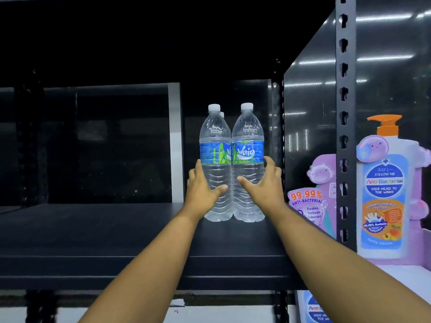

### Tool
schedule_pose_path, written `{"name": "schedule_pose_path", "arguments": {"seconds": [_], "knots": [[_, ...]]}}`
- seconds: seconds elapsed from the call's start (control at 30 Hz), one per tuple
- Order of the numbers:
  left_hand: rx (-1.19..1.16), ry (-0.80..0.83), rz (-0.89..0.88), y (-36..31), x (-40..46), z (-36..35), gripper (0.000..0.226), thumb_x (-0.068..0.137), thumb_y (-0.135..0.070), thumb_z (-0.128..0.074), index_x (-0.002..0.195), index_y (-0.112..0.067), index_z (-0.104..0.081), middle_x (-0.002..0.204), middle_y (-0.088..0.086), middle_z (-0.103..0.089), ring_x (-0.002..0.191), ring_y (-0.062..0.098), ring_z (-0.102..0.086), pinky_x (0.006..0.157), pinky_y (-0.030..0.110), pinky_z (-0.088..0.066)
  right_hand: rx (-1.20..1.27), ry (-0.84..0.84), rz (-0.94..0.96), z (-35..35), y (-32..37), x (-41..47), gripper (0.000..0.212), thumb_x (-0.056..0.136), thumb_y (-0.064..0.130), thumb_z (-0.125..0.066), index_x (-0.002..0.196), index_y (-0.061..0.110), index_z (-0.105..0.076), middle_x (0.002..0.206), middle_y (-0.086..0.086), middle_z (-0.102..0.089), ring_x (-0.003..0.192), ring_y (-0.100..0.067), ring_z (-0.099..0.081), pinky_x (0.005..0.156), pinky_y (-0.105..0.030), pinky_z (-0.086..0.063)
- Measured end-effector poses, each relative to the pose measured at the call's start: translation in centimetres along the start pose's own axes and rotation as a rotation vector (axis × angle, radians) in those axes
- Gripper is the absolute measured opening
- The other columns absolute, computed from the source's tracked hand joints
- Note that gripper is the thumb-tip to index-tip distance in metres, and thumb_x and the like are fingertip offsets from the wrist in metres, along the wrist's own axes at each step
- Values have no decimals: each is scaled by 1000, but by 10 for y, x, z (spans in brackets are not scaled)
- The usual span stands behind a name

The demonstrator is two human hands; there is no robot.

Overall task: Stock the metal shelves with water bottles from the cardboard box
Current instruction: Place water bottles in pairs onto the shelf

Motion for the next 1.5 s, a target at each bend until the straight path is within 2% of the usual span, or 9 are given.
{"name": "schedule_pose_path", "arguments": {"seconds": [0.13,0.3,0.4,0.57,0.73,0.83,1.03,1.3,1.5], "knots": [[-204,91,20,7,-3,6,74,86,-20,-70,146,-30,-28,132,-15,-56,122,7,-55,109,41,-41,6,7,-12,2,-1,0,89,74,45,-77,145,26,-25,135,-8,-35,127,-25,-40,105,-38,-38],[11,13,58,-3,-3,-4,112,76,-50,-75,154,-28,2,155,2,-19,141,21,-22,116,42,-25,0,2,-2,2,-2,1,90,74,44,-77,145,24,-26,136,-8,-35,127,-25,-40,104,-38,-38],[125,-50,19,-8,-4,-5,114,77,-43,-78,154,-26,5,146,7,-22,133,25,-24,112,39,-26,-2,2,0,1,-2,2,90,74,44,-77,145,24,-27,136,-8,-35,127,-25,-40,105,-39,-38],[-100,81,-6,4,-1,1,96,86,-22,-70,155,-29,-3,156,-5,-31,141,16,-34,116,44,-30,7,5,-1,1,-3,1,90,74,44,-77,145,24,-26,136,-8,-35,127,-24,-40,106,-41,-37],[31,15,39,-1,-3,-3,106,83,-43,-71,155,-26,4,158,1,-16,144,23,-19,117,44,-23,16,-11,9,1,-4,2,89,72,44,-79,143,25,-29,133,-7,-37,125,-23,-41,105,-41,-38],[115,-25,8,-5,-5,-4,114,77,-44,-77,154,-25,5,147,5,-20,136,25,-24,111,39,-26,18,-10,5,0,-5,3,89,72,44,-78,143,25,-28,134,-6,-37,126,-23,-41,105,-40,-39],[-142,128,-14,3,-5,6,96,87,-20,-71,154,-31,-2,154,-6,-34,139,14,-37,114,36,-32,7,-21,8,3,-4,2,86,75,41,-77,145,24,-29,134,-6,-41,126,-22,-42,102,-35,-38],[77,2,47,0,-5,0,110,75,-48,-77,153,-32,-1,143,4,-25,133,25,-27,112,41,-28,25,9,-5,1,-4,2,94,74,43,-78,147,24,-23,140,-7,-33,132,-22,-36,106,-36,-36],[-75,82,-4,3,-3,4,90,83,-21,-75,151,-29,-16,141,-8,-48,124,9,-48,101,25,-37,-39,33,-8,0,-3,-2,105,71,42,-80,150,26,-14,141,-10,-29,133,-26,-31,106,-38,-31]]}}
Point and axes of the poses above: each hand's wrist, its own x-axis towards the middle knuckle, its own z-axis out of the back of the hand, y = z × x, the point moved 2 cm from there along x, towards the middle knuckle
